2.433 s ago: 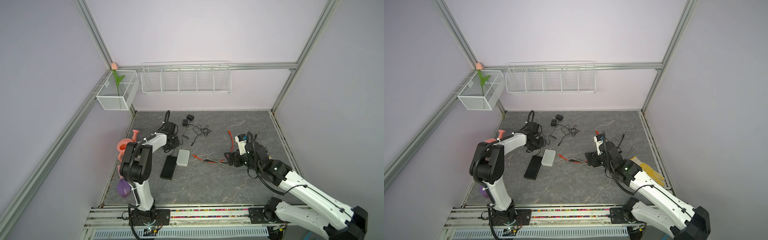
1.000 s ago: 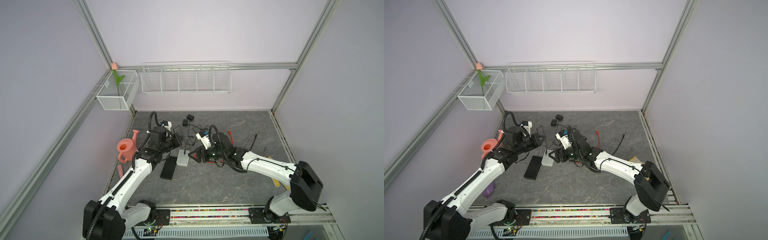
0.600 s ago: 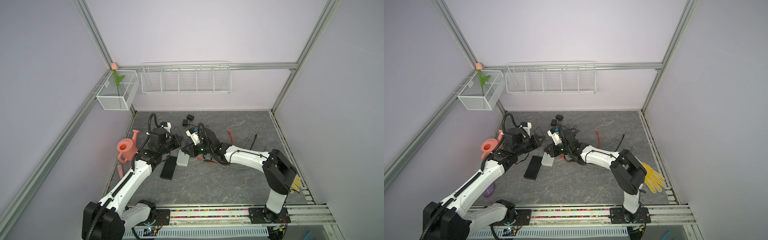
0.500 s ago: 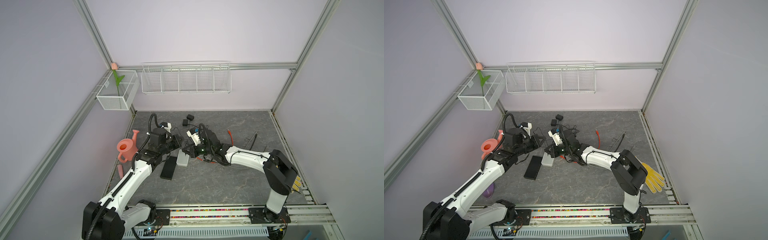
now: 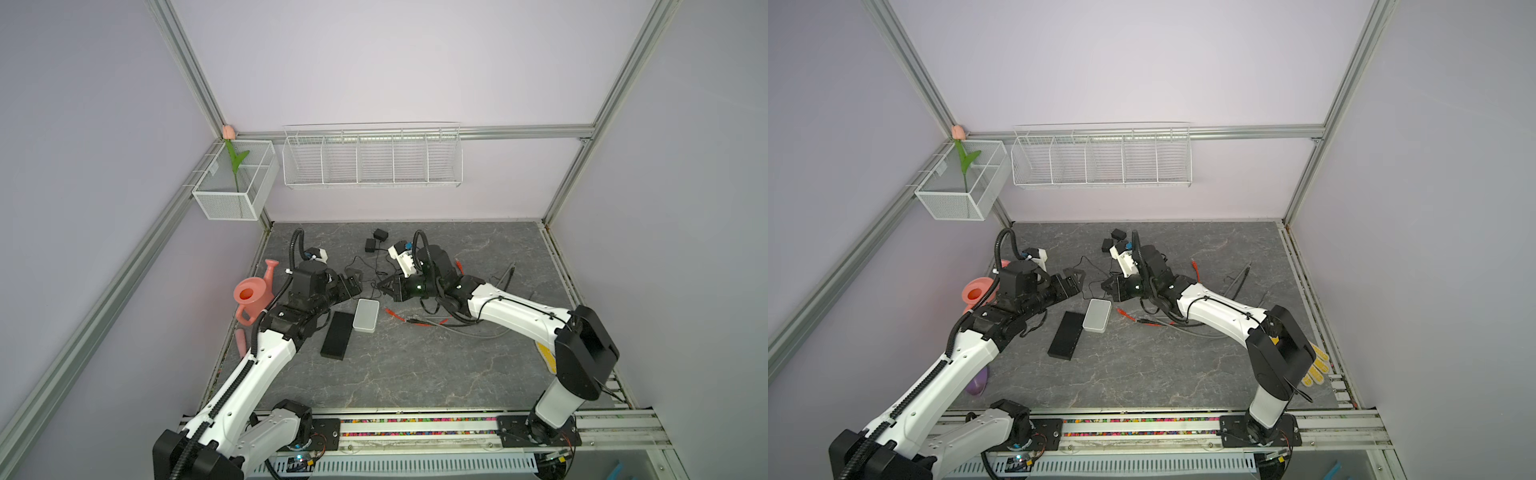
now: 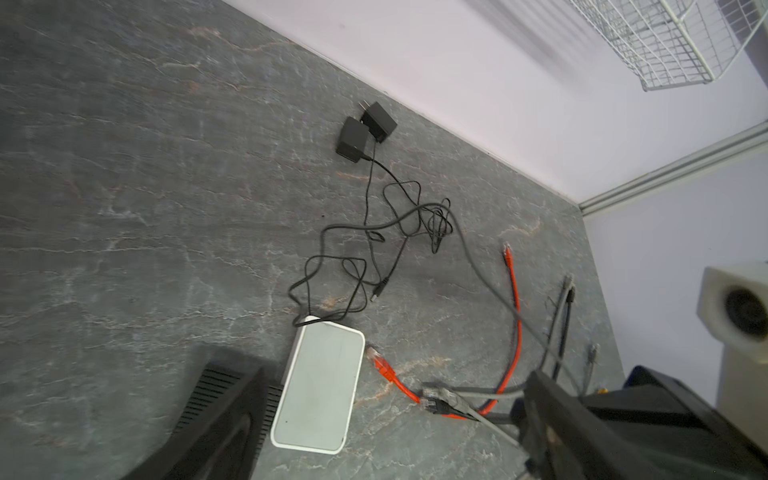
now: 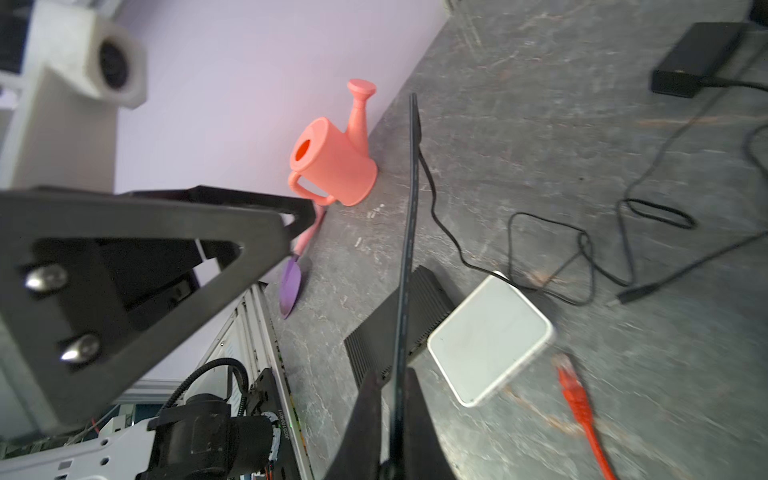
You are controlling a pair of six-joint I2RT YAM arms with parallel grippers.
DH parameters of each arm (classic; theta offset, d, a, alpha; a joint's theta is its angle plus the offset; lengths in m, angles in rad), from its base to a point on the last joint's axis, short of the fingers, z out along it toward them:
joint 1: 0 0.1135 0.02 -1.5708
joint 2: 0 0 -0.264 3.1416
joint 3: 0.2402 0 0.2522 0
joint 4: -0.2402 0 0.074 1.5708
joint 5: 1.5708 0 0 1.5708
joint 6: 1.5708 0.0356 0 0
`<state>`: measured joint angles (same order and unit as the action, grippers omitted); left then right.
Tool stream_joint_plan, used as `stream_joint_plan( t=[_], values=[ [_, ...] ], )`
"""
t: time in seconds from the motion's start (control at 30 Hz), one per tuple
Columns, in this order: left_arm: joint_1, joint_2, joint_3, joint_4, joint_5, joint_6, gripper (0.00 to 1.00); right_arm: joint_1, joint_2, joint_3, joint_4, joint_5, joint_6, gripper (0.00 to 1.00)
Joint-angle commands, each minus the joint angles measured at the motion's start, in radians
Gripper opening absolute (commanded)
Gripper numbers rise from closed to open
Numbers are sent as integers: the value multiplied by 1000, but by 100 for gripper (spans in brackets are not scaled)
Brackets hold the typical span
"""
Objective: Insert the plug into the switch port
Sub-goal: 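Grasp the black finned box with the left gripper and lift it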
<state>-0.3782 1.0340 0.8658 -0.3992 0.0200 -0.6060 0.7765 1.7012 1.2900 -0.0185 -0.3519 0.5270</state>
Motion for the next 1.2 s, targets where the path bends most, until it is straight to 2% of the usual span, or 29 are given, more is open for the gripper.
stream_joint_plan(
  t=[0.0, 0.13, 0.43, 0.63, 0.8, 0.93, 1.17],
  values=[
    [40, 43, -75, -104, -55, 9, 98, -41, 6, 89, -196, -1, -41, 6],
    [70, 98, -151, -94, -33, 11, 99, -60, -14, 95, -255, 21, -70, 6],
    [70, 205, -144, -187, -52, 90, 99, -63, -83, 23, -250, -14, -133, 6],
    [70, 272, -185, -147, -20, 65, 99, -64, -140, -40, -246, -15, -169, 7],
    [24, 326, -178, -167, -45, 59, 99, -64, -196, -85, -243, -3, -188, 6],
    [-21, 350, -207, -144, -26, 23, 96, -64, -231, -106, -245, 14, -195, 6],
    [-26, 339, -265, -144, -36, -6, 83, -65, -296, -142, -247, 34, -196, 7]
  ],
)
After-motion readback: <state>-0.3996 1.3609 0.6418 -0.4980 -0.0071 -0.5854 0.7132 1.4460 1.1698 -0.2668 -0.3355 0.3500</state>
